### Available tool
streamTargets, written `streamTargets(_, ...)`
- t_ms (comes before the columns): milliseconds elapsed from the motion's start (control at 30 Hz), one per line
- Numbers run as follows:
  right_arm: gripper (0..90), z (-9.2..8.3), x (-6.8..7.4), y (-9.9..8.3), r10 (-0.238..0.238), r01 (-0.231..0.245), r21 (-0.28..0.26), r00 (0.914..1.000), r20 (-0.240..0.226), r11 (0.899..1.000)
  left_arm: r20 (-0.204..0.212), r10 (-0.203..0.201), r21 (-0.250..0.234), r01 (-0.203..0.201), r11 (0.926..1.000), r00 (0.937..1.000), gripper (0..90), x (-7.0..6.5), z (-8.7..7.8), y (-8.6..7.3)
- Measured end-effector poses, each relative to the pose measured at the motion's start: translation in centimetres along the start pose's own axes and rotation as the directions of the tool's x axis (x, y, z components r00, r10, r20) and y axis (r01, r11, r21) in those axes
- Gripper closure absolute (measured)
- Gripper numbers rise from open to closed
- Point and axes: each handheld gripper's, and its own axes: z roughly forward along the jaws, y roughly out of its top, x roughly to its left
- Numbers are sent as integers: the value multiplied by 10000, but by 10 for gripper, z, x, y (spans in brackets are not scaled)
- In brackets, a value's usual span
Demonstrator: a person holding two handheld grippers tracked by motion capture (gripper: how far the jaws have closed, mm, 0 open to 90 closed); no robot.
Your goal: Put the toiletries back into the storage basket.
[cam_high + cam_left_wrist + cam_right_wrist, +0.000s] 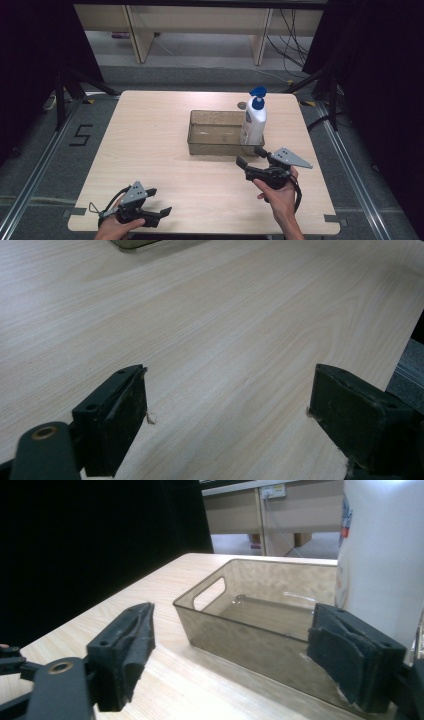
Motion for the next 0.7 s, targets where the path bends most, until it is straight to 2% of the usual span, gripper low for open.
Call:
streamTargets(67, 164, -1, 0, -1, -232, 232, -6, 9997, 64, 9997, 8, 4, 1, -4, 10000, 10000, 148, 0, 0, 0)
streamTargets(100, 163, 0, 1, -3, -134, 134, -46, 9999, -42, 9999, -78, 11, 36, -11, 10000, 10000, 149, -1, 0, 0)
streamTargets(167, 155, -1, 1, -4, -237, 237, -65, 9997, -8, 9997, 40, 8, 15, -8, 10000, 10000, 148, 0, 0, 0)
streamTargets(200, 154, -1, 2, -5, -102, 102, 28, 9999, -31, 9999, 52, 11, 50, -11, 10000, 10000, 148, 0, 0, 0)
streamTargets(233, 153, -3, 3, -6, -236, 236, -4, 9997, -44, 9997, 41, 2, 17, -2, 10000, 10000, 148, 0, 0, 0)
streamTargets(367, 152, -4, 5, -10, -164, 166, 70, 9997, -193, 9998, 48, 7, 39, -7, 10000, 10000, 148, 0, 0, 0)
streamTargets(433, 152, -5, 5, -10, -239, 240, 39, 9996, -118, 9997, 43, 12, 10, -12, 10000, 10000, 148, 0, 0, 0)
streamTargets(467, 152, -5, 6, -12, -45, 48, 95, 9995, -304, 9999, 41, 29, -33, -29, 10000, 10000, 148, 0, 1, -1)
streamTargets(533, 152, -6, 7, -13, -9, 10, 64, 9998, -182, 10000, 53, 7, 50, -8, 10000, 10000, 148, 0, 0, 0)
streamTargets(567, 152, -6, 6, -13, -145, 146, 38, 9996, -228, 9999, 51, 16, 42, -16, 10000, 10000, 149, 0, 0, 0)
streamTargets(600, 152, -6, 8, -14, 3, 0, 117, 9997, -245, 9999, 48, -24, -87, 25, 10000, 10000, 148, -1, 1, -1)
streamTargets(633, 152, -7, 7, -16, -224, 226, 106, 9996, -181, 9997, 40, -36, 11, 36, 10000, 10000, 148, -1, 0, 0)
streamTargets(700, 152, -8, 8, -18, -160, 166, 193, 9995, -265, 9997, 49, -33, -83, 33, 10000, 10000, 148, -1, 1, -1)
